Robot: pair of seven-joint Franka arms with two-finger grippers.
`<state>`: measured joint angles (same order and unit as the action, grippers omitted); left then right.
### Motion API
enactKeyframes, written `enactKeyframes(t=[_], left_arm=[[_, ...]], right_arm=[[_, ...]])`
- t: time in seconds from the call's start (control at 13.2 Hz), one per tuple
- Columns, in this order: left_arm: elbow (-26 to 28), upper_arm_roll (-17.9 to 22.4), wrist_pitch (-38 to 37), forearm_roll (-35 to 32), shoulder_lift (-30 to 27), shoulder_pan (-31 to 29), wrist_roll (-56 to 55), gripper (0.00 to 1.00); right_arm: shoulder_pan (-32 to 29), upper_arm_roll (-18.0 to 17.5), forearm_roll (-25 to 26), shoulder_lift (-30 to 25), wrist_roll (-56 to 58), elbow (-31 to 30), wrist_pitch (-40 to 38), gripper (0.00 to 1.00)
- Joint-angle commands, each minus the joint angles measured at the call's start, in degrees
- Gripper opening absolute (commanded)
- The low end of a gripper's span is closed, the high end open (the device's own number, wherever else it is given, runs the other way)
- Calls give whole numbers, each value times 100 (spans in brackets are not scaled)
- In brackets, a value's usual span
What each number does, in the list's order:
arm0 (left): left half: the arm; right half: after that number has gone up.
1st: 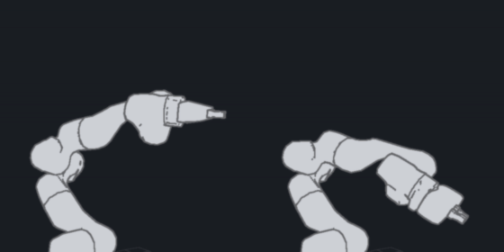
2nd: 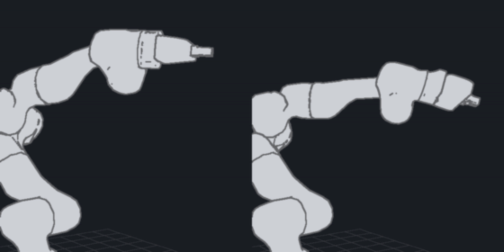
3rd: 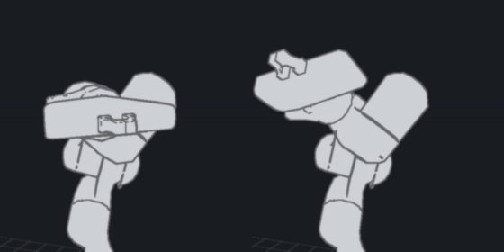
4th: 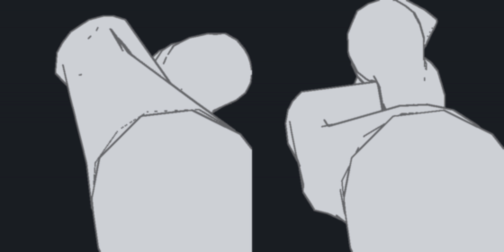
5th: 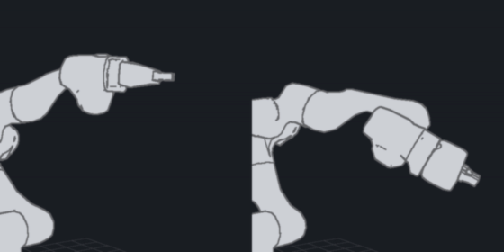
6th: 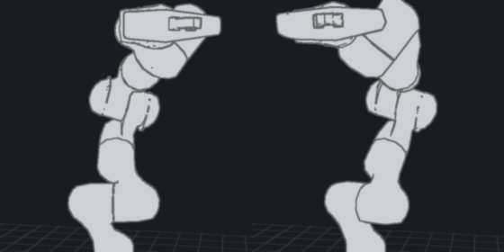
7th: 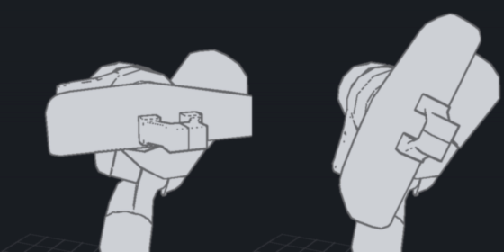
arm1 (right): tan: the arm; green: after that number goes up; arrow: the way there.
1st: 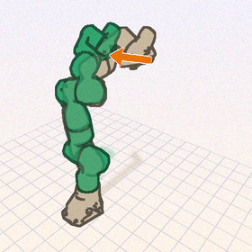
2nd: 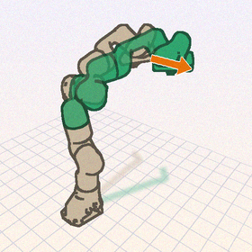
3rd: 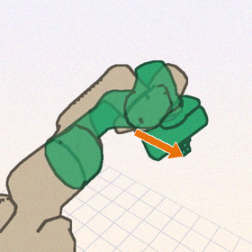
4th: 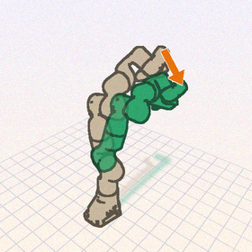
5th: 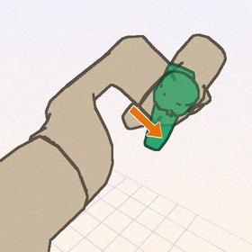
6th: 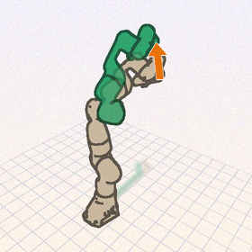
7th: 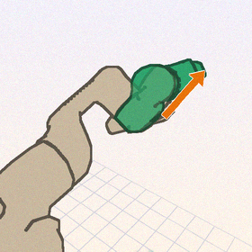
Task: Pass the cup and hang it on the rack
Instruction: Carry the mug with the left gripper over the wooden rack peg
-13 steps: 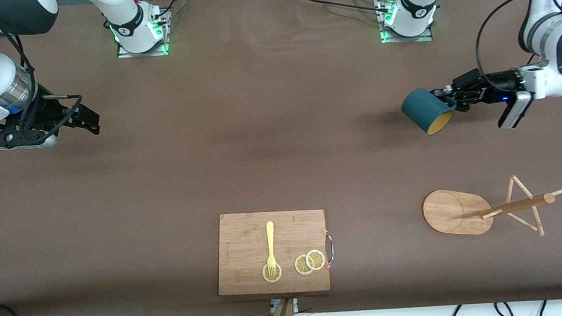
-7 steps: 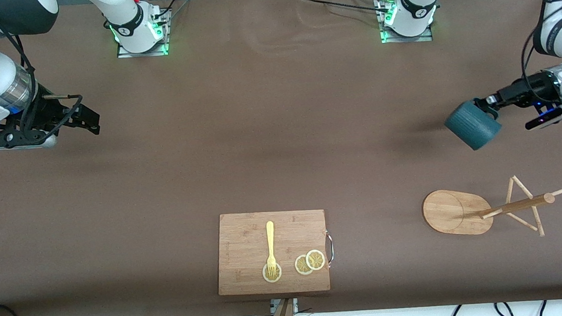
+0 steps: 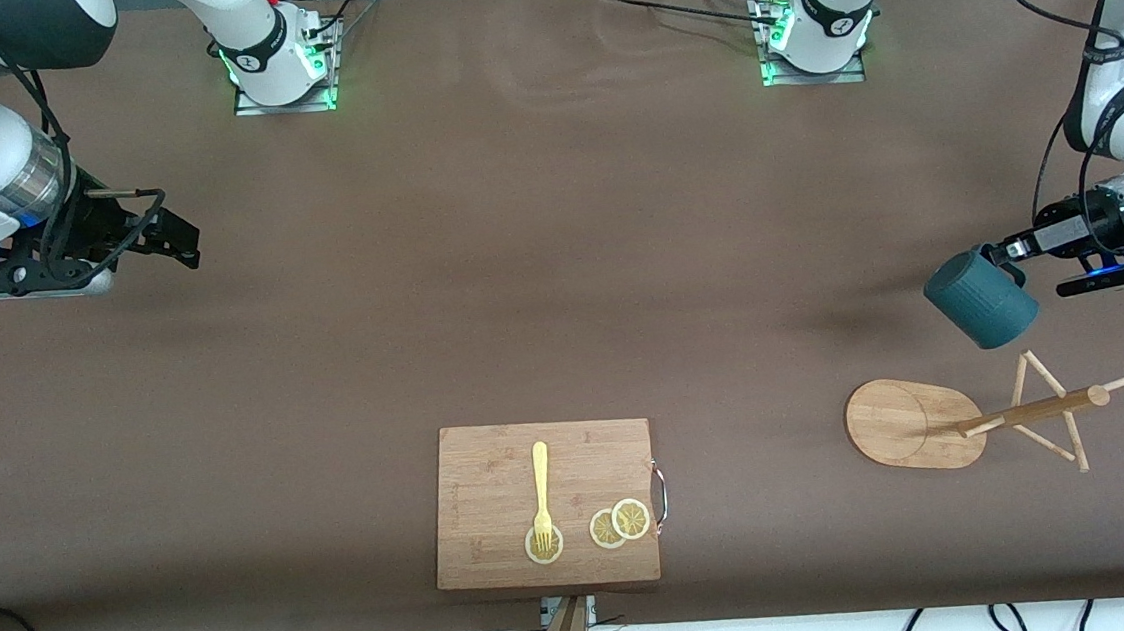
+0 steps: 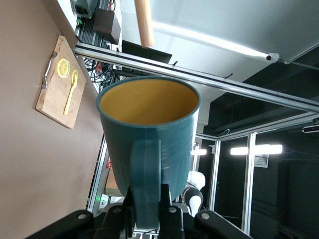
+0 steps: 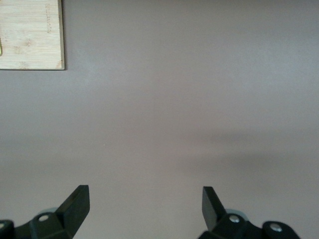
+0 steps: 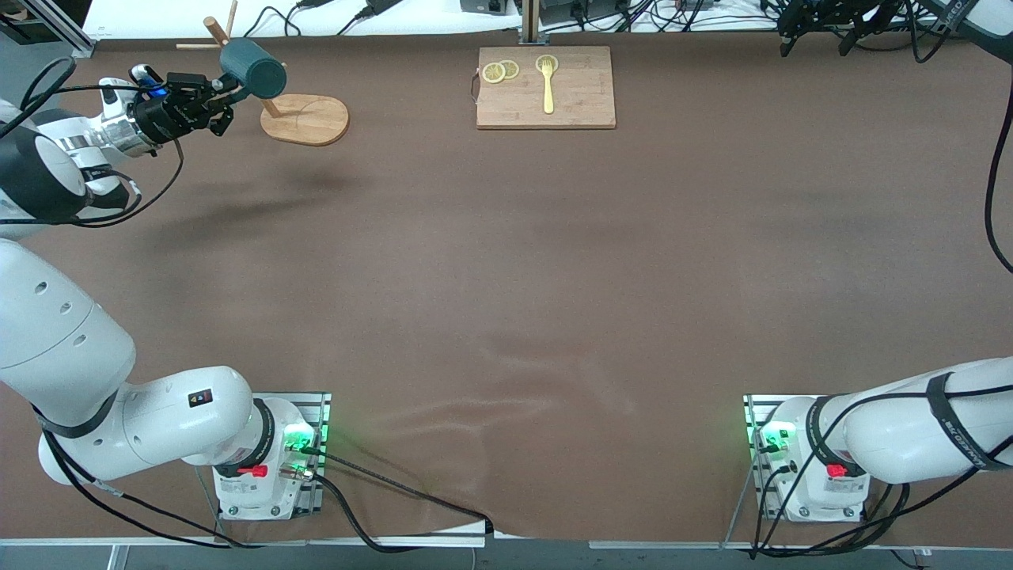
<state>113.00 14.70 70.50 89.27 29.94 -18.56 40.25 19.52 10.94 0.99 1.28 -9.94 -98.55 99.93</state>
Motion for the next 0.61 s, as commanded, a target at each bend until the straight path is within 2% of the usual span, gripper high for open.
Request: enactKeyframes(t=[0.0, 0.3, 0.53], left_arm=[[-384, -64, -213, 353, 397, -113, -123, 0], [-946, -64, -370, 775, 898, -157, -131, 0], [-1087, -64, -432, 960, 1144, -227, -123, 0]], right_arm=[[16, 4, -20, 31, 36, 108, -87, 100], [25, 4, -20, 31, 36, 108, -87, 100], [25, 4, -20, 31, 36, 108, -87, 100]])
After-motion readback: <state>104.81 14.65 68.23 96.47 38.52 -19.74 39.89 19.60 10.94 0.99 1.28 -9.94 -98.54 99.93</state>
